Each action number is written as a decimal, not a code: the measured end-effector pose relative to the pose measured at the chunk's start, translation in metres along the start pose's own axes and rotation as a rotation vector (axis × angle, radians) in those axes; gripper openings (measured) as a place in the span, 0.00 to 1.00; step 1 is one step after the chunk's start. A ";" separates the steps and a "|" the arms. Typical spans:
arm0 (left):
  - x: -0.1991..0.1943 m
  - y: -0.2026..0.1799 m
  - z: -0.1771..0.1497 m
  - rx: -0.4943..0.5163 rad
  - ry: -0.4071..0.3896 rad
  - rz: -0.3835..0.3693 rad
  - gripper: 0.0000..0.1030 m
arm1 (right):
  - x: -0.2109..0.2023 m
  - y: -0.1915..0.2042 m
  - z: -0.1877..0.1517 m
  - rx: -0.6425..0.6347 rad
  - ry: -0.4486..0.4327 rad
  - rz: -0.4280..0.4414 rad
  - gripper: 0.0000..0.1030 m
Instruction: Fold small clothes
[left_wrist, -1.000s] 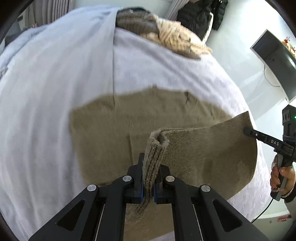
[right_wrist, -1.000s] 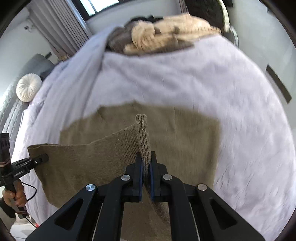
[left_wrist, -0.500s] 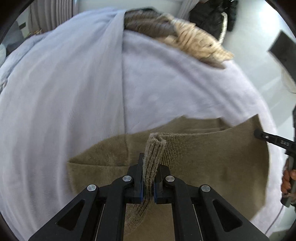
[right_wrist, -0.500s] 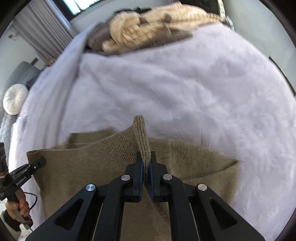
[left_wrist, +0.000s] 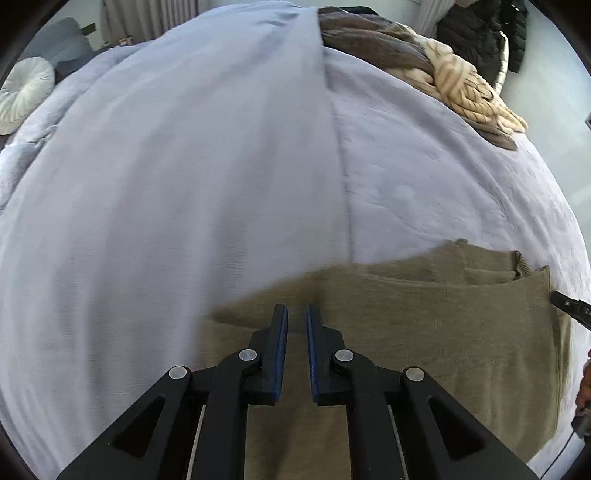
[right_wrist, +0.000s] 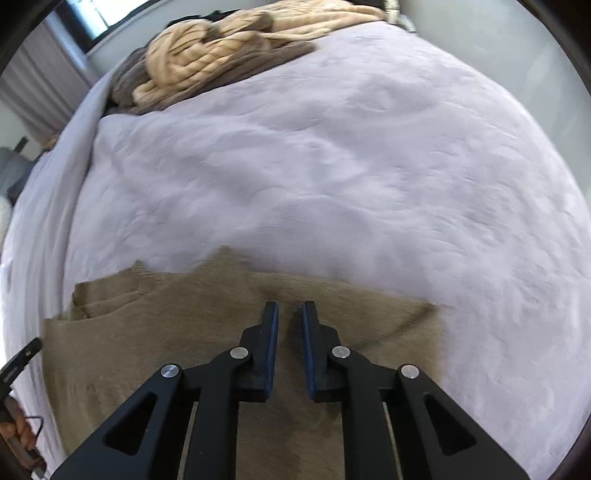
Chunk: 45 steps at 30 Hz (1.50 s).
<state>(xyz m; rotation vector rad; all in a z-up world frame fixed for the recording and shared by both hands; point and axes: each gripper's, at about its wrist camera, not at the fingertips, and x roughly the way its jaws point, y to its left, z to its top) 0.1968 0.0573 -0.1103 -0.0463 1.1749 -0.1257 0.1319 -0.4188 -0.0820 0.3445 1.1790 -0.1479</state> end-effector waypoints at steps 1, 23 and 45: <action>-0.006 0.005 -0.002 -0.009 0.000 -0.012 0.11 | -0.005 -0.004 -0.002 0.014 0.002 0.022 0.12; -0.040 0.007 -0.119 0.066 0.198 -0.067 0.11 | -0.069 -0.081 -0.124 0.125 0.104 0.182 0.61; -0.057 0.036 -0.149 -0.062 0.232 -0.090 0.12 | -0.032 -0.087 -0.151 0.098 0.277 0.157 0.07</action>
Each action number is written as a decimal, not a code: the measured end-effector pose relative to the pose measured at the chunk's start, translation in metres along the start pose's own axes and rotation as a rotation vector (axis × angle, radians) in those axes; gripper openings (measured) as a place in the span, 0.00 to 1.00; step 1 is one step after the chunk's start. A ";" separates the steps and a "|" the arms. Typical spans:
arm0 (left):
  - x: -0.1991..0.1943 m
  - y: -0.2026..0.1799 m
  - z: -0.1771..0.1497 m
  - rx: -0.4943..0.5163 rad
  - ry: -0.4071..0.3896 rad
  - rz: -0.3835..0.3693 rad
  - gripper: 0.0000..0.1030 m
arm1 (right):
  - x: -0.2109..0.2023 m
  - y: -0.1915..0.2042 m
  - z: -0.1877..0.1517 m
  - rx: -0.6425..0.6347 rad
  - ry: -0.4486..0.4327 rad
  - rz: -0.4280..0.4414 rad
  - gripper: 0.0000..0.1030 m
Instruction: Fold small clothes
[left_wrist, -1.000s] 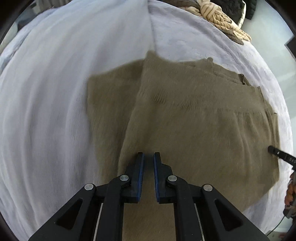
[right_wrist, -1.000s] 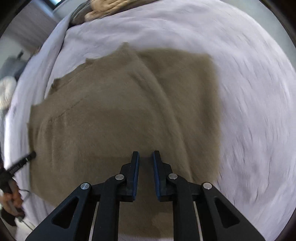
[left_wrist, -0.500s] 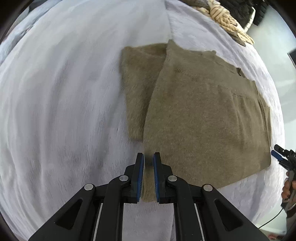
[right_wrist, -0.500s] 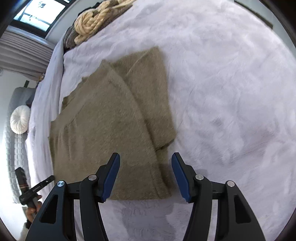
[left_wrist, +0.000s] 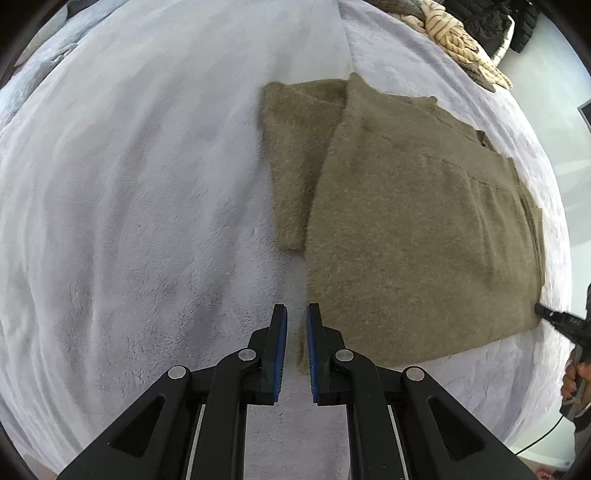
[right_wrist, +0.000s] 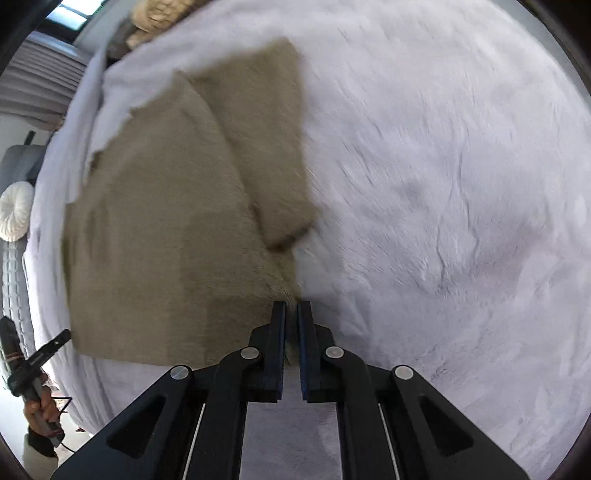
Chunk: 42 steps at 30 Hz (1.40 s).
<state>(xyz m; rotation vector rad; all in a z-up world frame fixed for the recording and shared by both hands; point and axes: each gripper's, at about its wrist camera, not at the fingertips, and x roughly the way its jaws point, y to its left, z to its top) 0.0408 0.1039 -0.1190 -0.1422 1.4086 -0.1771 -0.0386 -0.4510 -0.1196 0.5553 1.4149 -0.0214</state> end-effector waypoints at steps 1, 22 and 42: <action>-0.001 0.002 0.000 -0.006 -0.001 -0.004 0.12 | 0.000 0.000 -0.001 0.016 -0.007 0.000 0.07; 0.027 -0.014 -0.015 0.092 0.006 0.122 0.71 | -0.007 0.089 -0.045 -0.071 -0.057 -0.020 0.10; -0.008 0.040 -0.022 -0.066 -0.067 0.126 1.00 | 0.046 0.250 -0.034 -0.281 0.017 0.168 0.15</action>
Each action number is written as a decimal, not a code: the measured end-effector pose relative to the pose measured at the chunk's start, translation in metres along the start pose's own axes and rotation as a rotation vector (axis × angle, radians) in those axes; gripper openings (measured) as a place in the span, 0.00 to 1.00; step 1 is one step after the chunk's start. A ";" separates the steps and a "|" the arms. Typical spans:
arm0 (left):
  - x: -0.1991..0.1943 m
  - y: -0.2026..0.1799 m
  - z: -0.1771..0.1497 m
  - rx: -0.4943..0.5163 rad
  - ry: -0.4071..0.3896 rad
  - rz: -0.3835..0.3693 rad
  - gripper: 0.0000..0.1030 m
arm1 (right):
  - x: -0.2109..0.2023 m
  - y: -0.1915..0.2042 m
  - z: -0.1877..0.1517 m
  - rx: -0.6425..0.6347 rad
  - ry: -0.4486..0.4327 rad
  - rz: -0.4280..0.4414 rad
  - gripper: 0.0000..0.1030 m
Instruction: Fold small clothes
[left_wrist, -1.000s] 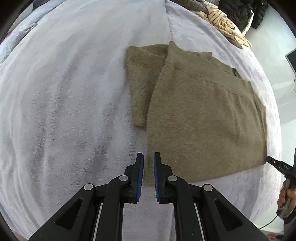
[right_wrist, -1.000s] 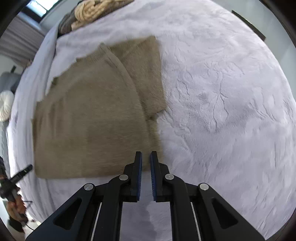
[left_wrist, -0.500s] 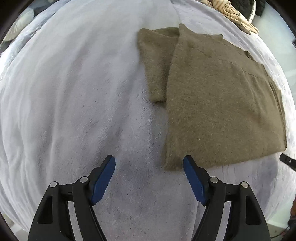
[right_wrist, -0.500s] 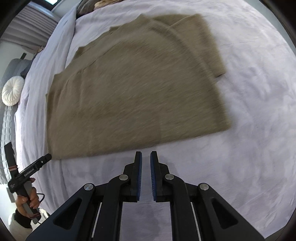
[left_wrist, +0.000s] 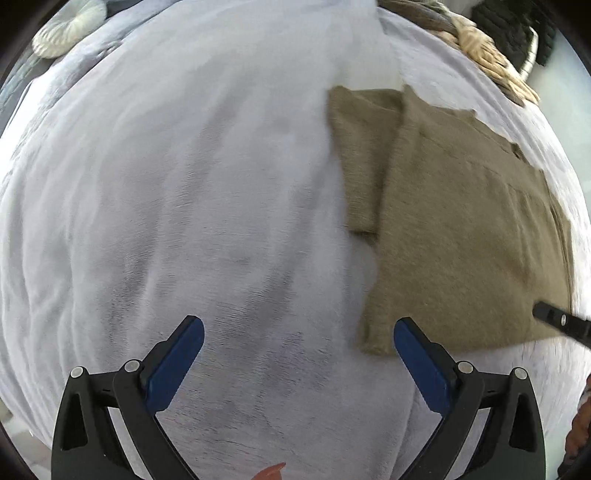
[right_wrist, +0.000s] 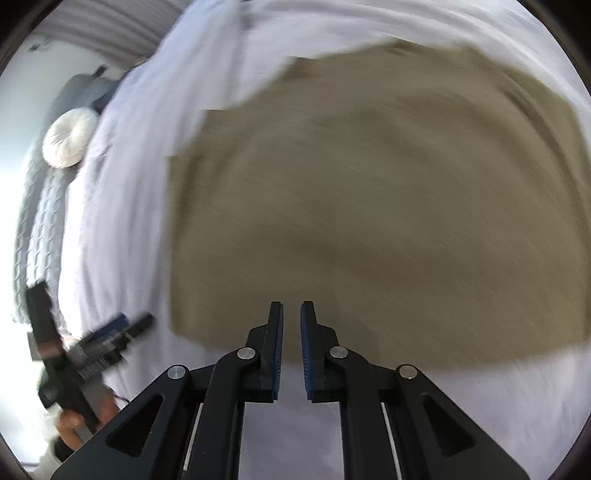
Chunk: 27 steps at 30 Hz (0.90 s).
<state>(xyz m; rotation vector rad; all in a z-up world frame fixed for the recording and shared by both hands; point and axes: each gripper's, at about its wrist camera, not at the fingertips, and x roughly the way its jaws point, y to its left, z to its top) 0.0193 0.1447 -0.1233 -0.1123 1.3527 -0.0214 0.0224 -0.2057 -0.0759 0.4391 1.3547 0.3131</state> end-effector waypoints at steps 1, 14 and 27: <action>0.003 0.006 0.004 -0.015 0.005 0.009 1.00 | 0.008 0.014 0.012 -0.023 -0.011 0.007 0.20; 0.002 0.051 0.011 -0.070 -0.007 0.022 1.00 | 0.093 0.093 0.106 -0.106 -0.082 -0.032 0.14; 0.009 0.058 0.019 -0.105 0.020 -0.024 1.00 | 0.089 0.117 0.076 -0.214 0.050 0.037 0.14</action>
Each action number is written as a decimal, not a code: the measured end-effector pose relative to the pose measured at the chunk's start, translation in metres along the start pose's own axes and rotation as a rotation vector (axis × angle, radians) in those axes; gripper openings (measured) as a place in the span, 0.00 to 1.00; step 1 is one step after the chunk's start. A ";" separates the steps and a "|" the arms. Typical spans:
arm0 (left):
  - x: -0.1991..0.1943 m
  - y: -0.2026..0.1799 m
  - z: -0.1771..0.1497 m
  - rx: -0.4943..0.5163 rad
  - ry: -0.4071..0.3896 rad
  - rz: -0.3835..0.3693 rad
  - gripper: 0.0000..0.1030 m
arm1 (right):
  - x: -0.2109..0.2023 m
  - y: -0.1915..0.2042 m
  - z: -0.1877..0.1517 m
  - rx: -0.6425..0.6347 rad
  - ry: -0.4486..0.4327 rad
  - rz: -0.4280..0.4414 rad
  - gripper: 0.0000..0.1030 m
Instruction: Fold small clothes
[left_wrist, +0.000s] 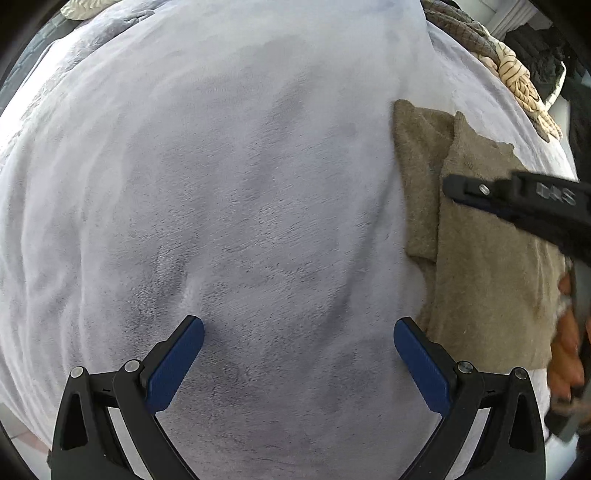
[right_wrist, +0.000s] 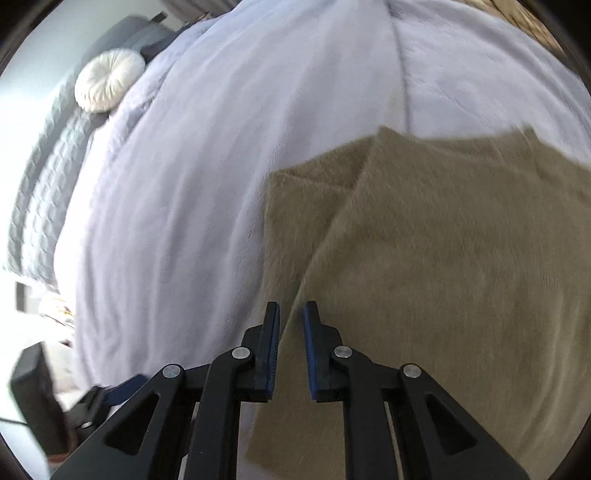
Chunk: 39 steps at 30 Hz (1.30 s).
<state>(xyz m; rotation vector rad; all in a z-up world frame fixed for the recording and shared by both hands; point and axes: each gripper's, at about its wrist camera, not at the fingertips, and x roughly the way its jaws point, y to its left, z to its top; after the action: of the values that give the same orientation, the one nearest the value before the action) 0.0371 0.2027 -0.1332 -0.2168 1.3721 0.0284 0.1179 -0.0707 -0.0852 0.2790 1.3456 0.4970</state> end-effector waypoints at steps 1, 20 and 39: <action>-0.001 -0.005 -0.001 0.004 -0.002 -0.001 1.00 | -0.006 -0.006 -0.007 0.028 0.000 0.015 0.14; 0.010 -0.052 0.000 0.056 0.023 0.011 1.00 | -0.055 -0.103 -0.135 0.392 0.031 0.104 0.49; 0.022 -0.093 -0.002 0.102 0.045 0.005 1.00 | -0.054 -0.133 -0.174 0.565 -0.062 0.241 0.58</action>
<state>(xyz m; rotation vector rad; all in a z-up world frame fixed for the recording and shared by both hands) 0.0537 0.1085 -0.1425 -0.1286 1.4148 -0.0422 -0.0349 -0.2278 -0.1376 0.9216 1.3788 0.2937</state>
